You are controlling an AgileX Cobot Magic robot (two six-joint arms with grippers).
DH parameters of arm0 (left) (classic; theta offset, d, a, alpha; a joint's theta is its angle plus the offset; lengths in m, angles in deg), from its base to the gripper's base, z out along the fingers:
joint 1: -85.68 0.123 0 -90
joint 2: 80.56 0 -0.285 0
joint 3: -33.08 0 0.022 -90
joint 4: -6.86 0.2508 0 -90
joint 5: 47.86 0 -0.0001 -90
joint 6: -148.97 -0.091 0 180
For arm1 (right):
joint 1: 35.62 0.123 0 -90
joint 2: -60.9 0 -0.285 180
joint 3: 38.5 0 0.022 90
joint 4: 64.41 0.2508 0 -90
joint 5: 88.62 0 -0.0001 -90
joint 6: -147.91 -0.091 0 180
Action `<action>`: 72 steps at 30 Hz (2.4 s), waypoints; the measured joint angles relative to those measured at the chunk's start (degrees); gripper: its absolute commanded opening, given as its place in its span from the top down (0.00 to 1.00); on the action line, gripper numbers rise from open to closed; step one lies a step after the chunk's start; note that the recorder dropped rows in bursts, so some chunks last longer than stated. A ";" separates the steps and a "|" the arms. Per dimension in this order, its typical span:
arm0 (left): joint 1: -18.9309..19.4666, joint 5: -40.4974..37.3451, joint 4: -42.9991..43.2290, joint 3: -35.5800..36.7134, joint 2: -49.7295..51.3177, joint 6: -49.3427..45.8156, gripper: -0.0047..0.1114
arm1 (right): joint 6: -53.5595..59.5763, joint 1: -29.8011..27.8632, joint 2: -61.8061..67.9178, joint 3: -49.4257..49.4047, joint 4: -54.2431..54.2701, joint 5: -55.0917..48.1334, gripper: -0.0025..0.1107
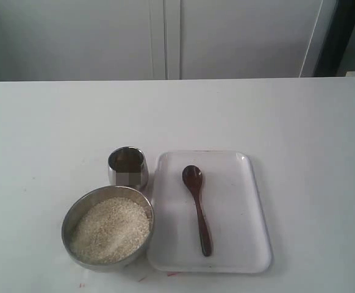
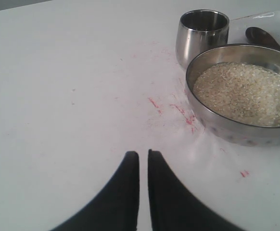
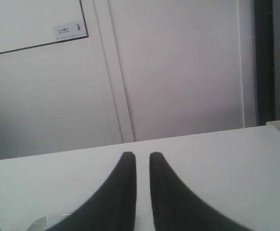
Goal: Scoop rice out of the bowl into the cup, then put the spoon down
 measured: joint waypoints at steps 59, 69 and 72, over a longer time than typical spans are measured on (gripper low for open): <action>0.00 0.00 0.00 0.00 0.00 0.00 0.84 | 13.16 -6.10 -5.13 -3.04 0.50 -21.64 0.98; 0.00 0.00 0.00 0.00 0.00 0.00 0.84 | 13.16 -6.10 -5.13 -3.04 0.50 -21.64 0.98; 0.00 0.00 0.00 0.00 0.00 0.00 0.84 | 13.16 -6.10 -5.13 -3.04 0.50 -21.64 0.98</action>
